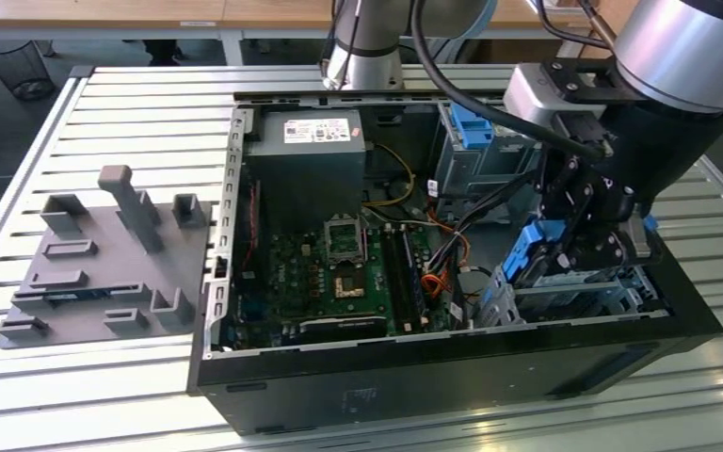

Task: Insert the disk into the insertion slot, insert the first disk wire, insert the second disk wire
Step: 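Insert the disk into the insertion slot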

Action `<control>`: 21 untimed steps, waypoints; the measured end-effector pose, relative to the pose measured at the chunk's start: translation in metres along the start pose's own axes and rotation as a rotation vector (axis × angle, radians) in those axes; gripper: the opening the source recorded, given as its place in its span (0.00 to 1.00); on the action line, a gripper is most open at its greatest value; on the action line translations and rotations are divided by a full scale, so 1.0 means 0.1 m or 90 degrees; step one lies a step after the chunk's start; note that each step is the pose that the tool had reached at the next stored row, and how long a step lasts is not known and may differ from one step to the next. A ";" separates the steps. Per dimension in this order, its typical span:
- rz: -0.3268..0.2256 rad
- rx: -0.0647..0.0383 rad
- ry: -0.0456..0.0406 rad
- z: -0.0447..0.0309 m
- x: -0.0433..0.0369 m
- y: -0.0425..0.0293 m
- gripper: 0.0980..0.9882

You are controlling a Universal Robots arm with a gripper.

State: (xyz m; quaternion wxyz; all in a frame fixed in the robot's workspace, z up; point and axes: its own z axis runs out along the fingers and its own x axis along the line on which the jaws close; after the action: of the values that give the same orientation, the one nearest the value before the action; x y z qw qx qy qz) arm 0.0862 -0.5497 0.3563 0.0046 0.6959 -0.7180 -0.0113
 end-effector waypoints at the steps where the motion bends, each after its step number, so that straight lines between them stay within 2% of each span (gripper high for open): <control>1: 0.000 0.000 0.0000 0.009 0.000 0.000 0.30; 14: 0.000 -0.002 0.0003 0.096 0.001 -0.002 0.30; 16: 0.000 -0.002 0.0002 0.101 0.001 -0.002 0.31; 17: 0.000 -0.002 0.0000 0.103 0.001 -0.002 0.38; 21: 0.000 -0.002 0.0000 0.110 0.001 -0.002 0.38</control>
State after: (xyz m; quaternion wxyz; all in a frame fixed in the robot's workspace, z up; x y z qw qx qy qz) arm 0.0862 -0.5497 0.3453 0.0059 0.6959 -0.7180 -0.0127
